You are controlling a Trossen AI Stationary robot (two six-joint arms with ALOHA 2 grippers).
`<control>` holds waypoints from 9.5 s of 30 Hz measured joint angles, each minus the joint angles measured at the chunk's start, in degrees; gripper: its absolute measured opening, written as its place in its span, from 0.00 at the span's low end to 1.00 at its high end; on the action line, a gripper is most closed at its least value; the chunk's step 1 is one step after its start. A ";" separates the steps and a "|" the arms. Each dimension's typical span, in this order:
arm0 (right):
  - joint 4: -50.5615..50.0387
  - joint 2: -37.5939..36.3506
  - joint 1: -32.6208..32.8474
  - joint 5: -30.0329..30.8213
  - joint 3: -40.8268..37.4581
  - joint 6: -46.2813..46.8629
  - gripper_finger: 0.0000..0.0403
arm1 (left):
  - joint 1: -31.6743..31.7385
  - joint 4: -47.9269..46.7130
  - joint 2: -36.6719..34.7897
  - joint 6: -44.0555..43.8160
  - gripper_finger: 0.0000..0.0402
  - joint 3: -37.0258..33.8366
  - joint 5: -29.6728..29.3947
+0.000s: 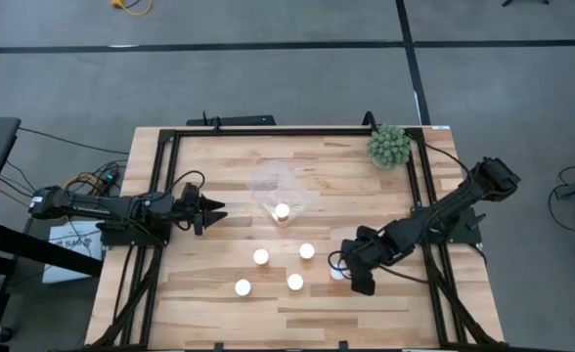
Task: Pick and place pill bottles into a basket
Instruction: Put the orange medicine bottle into the transparent bin
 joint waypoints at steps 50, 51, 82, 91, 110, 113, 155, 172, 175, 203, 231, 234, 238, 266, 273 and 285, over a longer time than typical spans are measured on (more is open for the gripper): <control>-11.62 0.04 -2.63 -7.41 5.68 -19.11 0.61 | 0.00 0.04 -0.01 0.12 0.61 0.00 0.00; -11.62 0.03 -2.78 -7.44 5.68 -19.00 0.61 | 0.00 0.04 -0.02 0.12 0.61 0.00 0.00; -4.52 2.47 -5.01 -7.39 5.73 -15.52 0.76 | 0.00 0.04 0.00 0.11 0.61 -0.02 -0.02; -6.86 11.36 -5.10 -7.46 11.79 -21.28 0.81 | -0.01 0.13 -0.02 0.11 0.61 -0.02 0.00; -9.68 17.03 -5.58 -7.72 17.62 -27.50 0.79 | -0.01 -0.07 -0.02 0.02 0.61 -0.02 0.61; -9.51 17.03 -5.58 -7.70 17.62 -27.50 0.78 | -0.01 -0.07 -0.02 0.02 0.61 -0.02 0.61; -11.73 17.02 -10.50 -8.05 18.89 -27.03 0.54 | 0.00 -0.11 -0.02 -0.02 0.61 -0.02 0.70; -29.15 16.98 -20.03 -7.94 37.06 -38.32 0.52 | -0.01 -0.11 -0.02 0.00 0.61 -0.02 0.70; -31.88 16.98 -22.88 -7.48 40.96 -40.79 0.49 | -0.01 -0.11 -0.02 0.00 0.61 -0.02 0.70; -28.88 28.51 -43.22 -9.08 51.55 -60.03 0.53 | 0.01 1.01 -0.02 -0.05 0.61 -0.11 -2.21; -27.85 35.91 -39.24 -10.43 55.34 -64.98 0.55 | -0.01 1.17 -0.02 -1.12 0.61 -0.11 -2.43; -26.40 37.09 -38.95 -10.50 55.68 -65.48 0.55 | 0.01 1.18 -0.02 -1.40 0.61 -0.09 -2.40; -27.41 37.94 -38.79 -10.48 55.42 -66.21 0.51 | -0.01 1.18 -0.02 -1.43 0.61 -0.09 -2.38; -27.56 38.53 -38.47 -10.32 55.49 -66.03 0.60 | -0.01 1.16 -0.02 -1.64 0.61 -0.09 -2.10; -27.25 38.53 -38.49 -10.12 55.49 -66.15 0.61 | 0.01 1.16 -0.02 -1.64 0.61 -0.07 -2.10; -32.12 38.03 -38.04 -2.01 59.40 -62.39 0.61 | -0.01 1.18 -0.02 -1.64 0.61 -0.07 -2.10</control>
